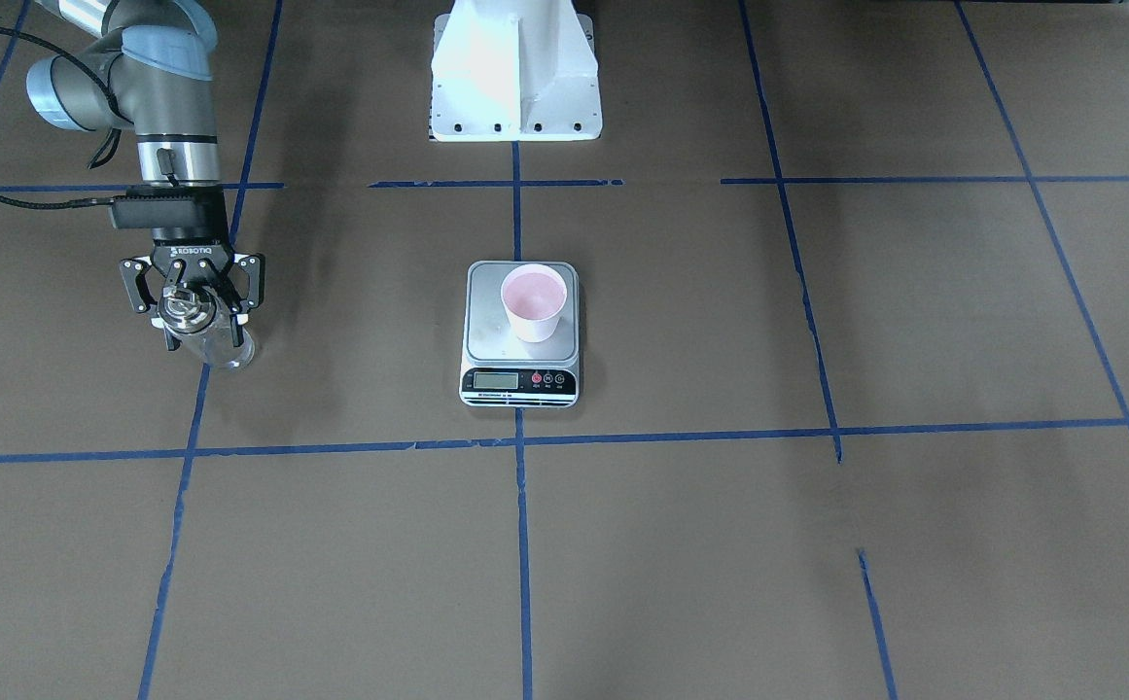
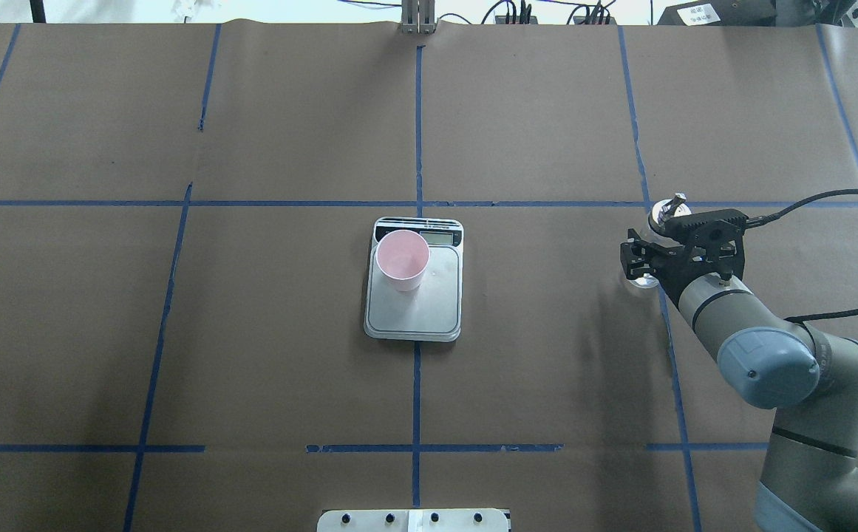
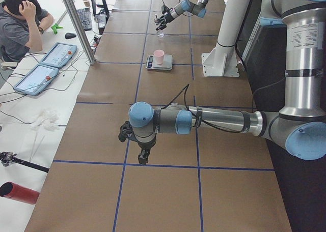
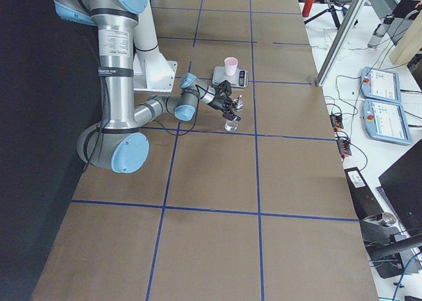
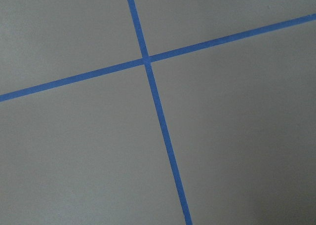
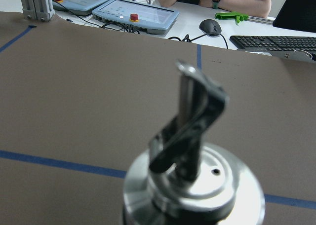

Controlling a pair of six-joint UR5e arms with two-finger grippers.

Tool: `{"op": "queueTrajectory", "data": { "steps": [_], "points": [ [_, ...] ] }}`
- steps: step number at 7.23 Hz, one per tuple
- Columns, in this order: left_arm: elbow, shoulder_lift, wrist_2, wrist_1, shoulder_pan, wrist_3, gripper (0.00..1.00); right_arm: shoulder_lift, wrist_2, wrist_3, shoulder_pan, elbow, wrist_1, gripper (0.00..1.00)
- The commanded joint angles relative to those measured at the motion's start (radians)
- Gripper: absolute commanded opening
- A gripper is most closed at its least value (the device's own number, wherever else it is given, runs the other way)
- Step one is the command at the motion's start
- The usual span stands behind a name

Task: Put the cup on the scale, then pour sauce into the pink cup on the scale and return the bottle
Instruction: 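Hold the upright bottle with the right gripper near its spot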

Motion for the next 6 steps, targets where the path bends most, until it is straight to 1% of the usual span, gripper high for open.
{"op": "queueTrajectory", "data": {
  "steps": [1, 2, 6],
  "points": [
    [-0.001, 0.0, 0.0, 0.0, 0.0, 0.0, 1.0, 0.0, 0.0, 0.0, 0.001, 0.002, 0.0, 0.75],
    [-0.003, 0.0, 0.0, 0.0, 0.0, 0.0, 1.0, 0.0, -0.002, 0.0, 0.001, 0.002, 0.0, 0.99],
    [-0.003, 0.0, 0.0, 0.0, 0.0, 0.0, 1.0, 0.0, -0.002, 0.0, 0.001, 0.006, 0.002, 1.0]
  ]
}}
